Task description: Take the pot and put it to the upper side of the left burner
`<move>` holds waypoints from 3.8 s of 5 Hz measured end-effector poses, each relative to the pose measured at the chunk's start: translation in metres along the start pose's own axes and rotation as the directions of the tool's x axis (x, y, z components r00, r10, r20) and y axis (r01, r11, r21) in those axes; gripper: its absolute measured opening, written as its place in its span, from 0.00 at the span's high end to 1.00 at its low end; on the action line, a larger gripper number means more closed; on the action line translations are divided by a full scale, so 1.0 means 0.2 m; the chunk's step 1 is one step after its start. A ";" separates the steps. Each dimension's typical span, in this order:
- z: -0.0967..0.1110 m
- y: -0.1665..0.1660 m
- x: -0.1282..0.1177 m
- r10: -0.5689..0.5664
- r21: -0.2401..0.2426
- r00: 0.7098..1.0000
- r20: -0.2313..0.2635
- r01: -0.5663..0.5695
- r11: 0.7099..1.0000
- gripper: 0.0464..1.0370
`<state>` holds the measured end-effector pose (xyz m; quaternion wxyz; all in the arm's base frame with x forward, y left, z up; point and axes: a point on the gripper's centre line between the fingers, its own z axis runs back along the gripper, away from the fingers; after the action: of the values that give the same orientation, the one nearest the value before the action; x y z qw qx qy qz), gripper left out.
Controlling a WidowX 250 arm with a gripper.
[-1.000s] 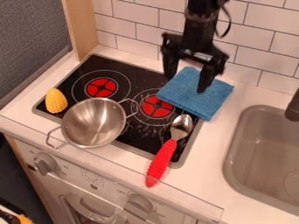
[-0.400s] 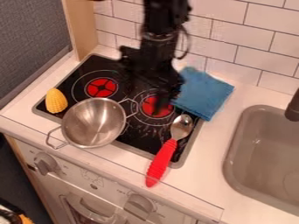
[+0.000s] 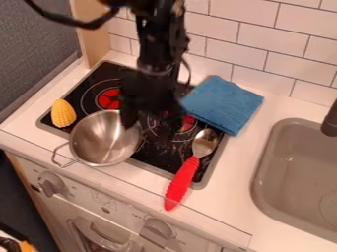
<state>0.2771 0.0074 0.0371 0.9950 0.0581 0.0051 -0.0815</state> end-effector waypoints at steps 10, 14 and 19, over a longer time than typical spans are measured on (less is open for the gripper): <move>0.17 0.31 0.40 0.128 -0.041 0.985 0.113 -0.124 0.991 0.98; 0.01 0.50 0.50 0.169 -0.006 0.983 0.066 -0.169 0.986 0.96; 0.31 0.32 0.37 0.180 -0.042 0.969 0.167 -0.176 0.984 0.03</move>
<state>0.3614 0.0501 0.1047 0.9957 0.0376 -0.0840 0.0034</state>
